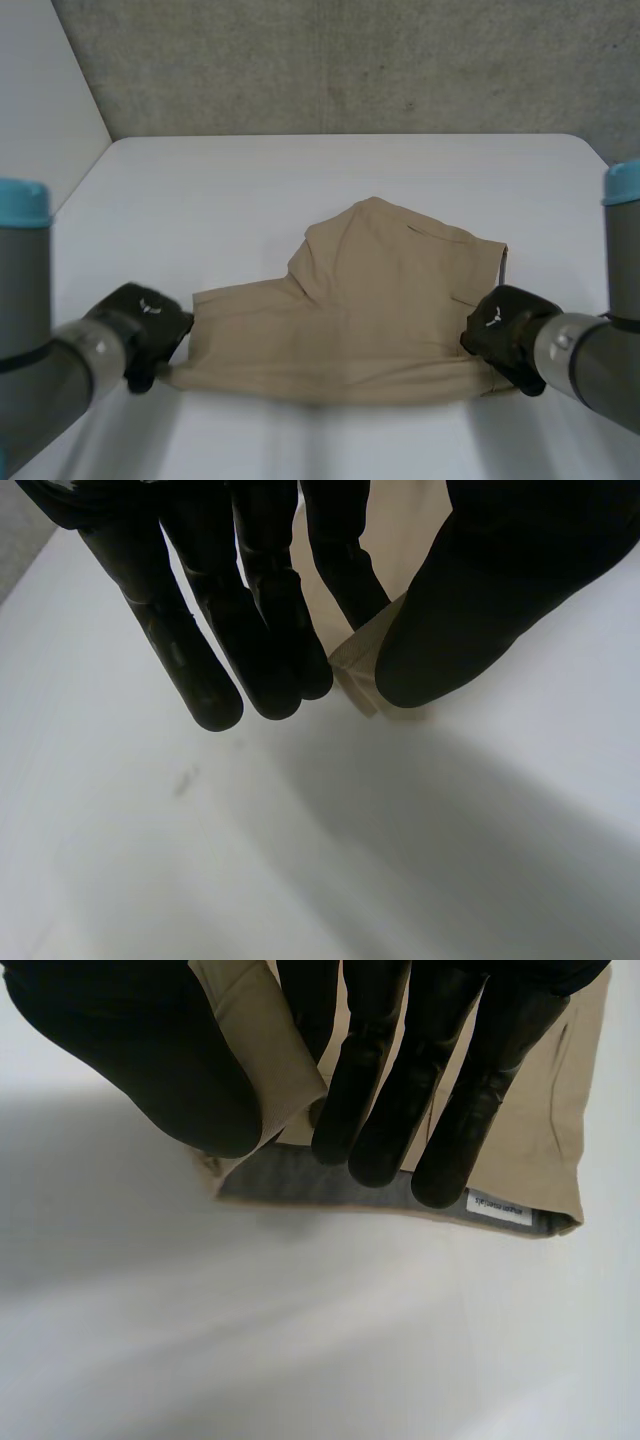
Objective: Fold the shorts.
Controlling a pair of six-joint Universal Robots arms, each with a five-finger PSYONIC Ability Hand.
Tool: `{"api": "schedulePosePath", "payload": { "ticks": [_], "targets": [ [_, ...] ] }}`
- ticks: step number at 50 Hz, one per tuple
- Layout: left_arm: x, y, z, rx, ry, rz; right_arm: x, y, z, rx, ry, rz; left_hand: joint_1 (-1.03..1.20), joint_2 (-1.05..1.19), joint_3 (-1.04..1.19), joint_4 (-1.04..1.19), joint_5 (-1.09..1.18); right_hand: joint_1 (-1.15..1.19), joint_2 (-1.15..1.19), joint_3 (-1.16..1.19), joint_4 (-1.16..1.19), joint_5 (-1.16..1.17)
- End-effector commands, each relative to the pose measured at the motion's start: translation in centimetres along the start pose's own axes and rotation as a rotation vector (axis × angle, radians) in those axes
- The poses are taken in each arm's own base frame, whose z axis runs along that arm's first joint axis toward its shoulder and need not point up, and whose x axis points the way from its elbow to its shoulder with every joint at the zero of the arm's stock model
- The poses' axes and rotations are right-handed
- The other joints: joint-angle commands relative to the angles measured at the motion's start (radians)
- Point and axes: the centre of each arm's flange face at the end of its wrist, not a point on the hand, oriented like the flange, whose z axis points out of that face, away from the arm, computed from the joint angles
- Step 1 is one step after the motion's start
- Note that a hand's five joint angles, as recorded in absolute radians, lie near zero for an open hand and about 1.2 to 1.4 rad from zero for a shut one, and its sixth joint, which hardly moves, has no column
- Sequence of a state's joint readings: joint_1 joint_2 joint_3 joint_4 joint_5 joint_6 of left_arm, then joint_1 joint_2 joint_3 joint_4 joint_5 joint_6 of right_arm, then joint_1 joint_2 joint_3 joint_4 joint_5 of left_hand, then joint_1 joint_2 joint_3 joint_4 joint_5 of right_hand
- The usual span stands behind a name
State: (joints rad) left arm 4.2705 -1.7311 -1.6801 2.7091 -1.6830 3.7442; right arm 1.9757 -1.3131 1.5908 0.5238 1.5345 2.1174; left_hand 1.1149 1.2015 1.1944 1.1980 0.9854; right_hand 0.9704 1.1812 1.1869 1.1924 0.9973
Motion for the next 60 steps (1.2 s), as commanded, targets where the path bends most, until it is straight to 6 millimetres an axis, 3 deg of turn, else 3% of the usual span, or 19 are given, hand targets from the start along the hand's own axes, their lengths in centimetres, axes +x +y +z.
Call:
{"api": "schedulePosePath", "payload": {
  "ticks": [1,4,6,7,9,11,13,15,18,20,28,35,36,37,42,45,50,55,60],
  "targets": [
    [-3.1,-6.8,6.4,0.207,-0.164,-0.039,4.1,-2.6,3.5,0.091,0.158,0.032,0.281,0.195,0.202,0.198,0.236,0.426,0.215,0.209,0.204,0.224],
    [-4.6,-10.4,6.6,0.329,-0.266,-0.059,9.0,-5.4,3.6,0.223,0.362,0.106,0.281,0.195,0.202,0.198,0.236,0.426,0.215,0.209,0.204,0.224],
    [-6.9,-14.9,5.8,0.497,-0.406,-0.106,11.6,-7.0,2.9,0.308,0.473,0.157,0.281,0.195,0.202,0.198,0.236,0.426,0.215,0.209,0.204,0.224],
    [-7.6,-16.5,5.2,0.560,-0.451,-0.124,14.3,-8.7,1.7,0.414,0.590,0.204,0.281,0.195,0.202,0.198,0.236,0.426,0.215,0.209,0.204,0.224],
    [-10.6,-20.6,3.0,0.770,-0.595,-0.180,16.9,-10.3,0.2,0.533,0.712,0.242,0.281,0.195,0.202,0.198,0.236,0.426,0.215,0.209,0.204,0.224],
    [-12.8,-23.1,1.1,0.933,-0.697,-0.222,20.3,-12.4,-2.6,0.728,0.894,0.281,0.281,0.195,0.202,0.198,0.236,0.426,0.215,0.209,0.204,0.224],
    [-15.1,-25.7,-2.2,1.151,-0.830,-0.278,21.9,-13.5,-4.4,0.846,1.012,0.288,0.281,0.195,0.202,0.198,0.236,0.426,0.215,0.209,0.204,0.224],
    [-15.8,-26.7,-3.8,1.257,-0.888,-0.299,23.4,-14.5,-7.2,0.983,1.151,0.290,0.281,0.195,0.202,0.198,0.236,0.426,0.215,0.209,0.204,0.224],
    [-16.4,-27.3,-5.5,1.343,-0.951,-0.309,23.8,-14.7,-8.1,1.035,1.220,0.288,0.281,0.195,0.202,0.198,0.236,0.426,0.215,0.209,0.204,0.224],
    [-16.4,-27.1,-5.3,1.327,-0.948,-0.302,23.5,-14.5,-7.5,1.018,1.206,0.292,0.281,0.195,0.202,0.198,0.236,0.426,0.215,0.209,0.204,0.224],
    [-12.8,-23.5,1.3,1.097,-0.798,-0.251,20.1,-12.2,-2.1,0.854,1.027,0.310,0.281,0.195,0.202,0.198,0.236,0.426,0.215,0.209,0.204,0.224],
    [-8.6,-17.6,7.4,0.864,-0.635,-0.228,14.7,-8.5,5.6,0.646,0.798,0.334,0.281,0.195,0.202,0.198,0.236,0.426,0.215,0.209,0.204,0.224],
    [-7.4,-15.9,8.6,0.810,-0.589,-0.229,13.9,-8.0,6.3,0.619,0.768,0.335,0.281,0.195,0.202,0.198,0.236,0.426,0.215,0.209,0.204,0.224],
    [-6.7,-15.1,9.1,0.780,-0.566,-0.230,12.1,-7.0,7.9,0.565,0.705,0.337,0.281,0.195,0.202,0.198,0.236,0.426,0.215,0.209,0.204,0.224],
    [-2.7,-9.9,11.4,0.599,-0.433,-0.218,7.6,-4.0,11.4,0.411,0.542,0.345,0.281,0.195,0.202,0.198,0.236,0.426,0.215,0.209,0.204,0.224],
    [-0.5,-6.9,11.8,0.485,-0.359,-0.192,5.9,-2.8,11.7,0.345,0.473,0.350,0.281,0.195,0.202,0.198,0.236,0.426,0.215,0.209,0.204,0.224],
    [1.8,-4.6,10.7,0.376,-0.271,-0.152,4.9,-1.9,10.5,0.286,0.416,0.353,0.281,0.195,0.202,0.198,0.236,0.426,0.215,0.209,0.204,0.224],
    [1.4,-4.1,6.8,0.316,-0.232,-0.133,4.3,-1.6,7.8,0.236,0.353,0.352,0.281,0.195,0.202,0.198,0.236,0.426,0.215,0.209,0.204,0.224],
    [1.0,-3.3,3.9,0.258,-0.201,-0.117,2.3,-1.0,5.7,0.186,0.225,0.303,0.281,0.195,0.202,0.198,0.236,0.426,0.215,0.209,0.204,0.224]
  ]
}}
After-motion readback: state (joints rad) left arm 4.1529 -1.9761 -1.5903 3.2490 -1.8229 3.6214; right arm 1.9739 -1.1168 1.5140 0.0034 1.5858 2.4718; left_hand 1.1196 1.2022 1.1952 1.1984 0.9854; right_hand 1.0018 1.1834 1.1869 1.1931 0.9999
